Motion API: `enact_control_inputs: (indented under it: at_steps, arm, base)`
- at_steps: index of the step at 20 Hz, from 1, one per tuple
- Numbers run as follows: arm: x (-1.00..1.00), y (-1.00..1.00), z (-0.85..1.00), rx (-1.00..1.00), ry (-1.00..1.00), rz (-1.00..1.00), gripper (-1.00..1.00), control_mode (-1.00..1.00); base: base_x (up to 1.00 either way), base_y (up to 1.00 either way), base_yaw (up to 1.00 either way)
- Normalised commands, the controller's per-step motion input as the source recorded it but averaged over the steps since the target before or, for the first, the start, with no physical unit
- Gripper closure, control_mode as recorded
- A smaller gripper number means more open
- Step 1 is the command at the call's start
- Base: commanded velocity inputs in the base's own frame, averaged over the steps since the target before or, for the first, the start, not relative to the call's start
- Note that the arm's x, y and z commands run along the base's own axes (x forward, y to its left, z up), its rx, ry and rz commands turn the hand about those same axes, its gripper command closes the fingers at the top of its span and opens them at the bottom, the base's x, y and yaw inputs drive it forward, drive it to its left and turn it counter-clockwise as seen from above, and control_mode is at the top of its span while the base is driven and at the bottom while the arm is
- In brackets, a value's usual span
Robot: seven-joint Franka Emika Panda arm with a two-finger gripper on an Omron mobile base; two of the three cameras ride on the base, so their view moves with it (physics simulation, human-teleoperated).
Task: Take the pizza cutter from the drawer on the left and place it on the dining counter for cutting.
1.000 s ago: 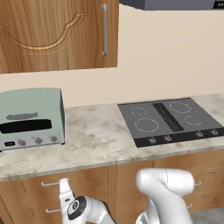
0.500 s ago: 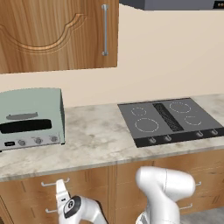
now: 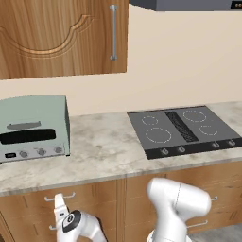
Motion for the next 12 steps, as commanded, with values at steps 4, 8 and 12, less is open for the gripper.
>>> enact_control_inputs:
  at_steps: [4,8,12]
  arm:
    - [0.25,0.04,-0.13,0.0,0.0,0.0,-1.0,-1.0]
    - [0.27,0.0,0.0,0.0,0.0,0.0,-1.0,-1.0]
    - [0.04,0.0,0.13,0.0,0.0,0.0,-1.0,-1.0]
  base:
    - [0.0,0.0,0.0]
    - [0.0,0.0,0.0]
    - [0.0,0.0,0.0]
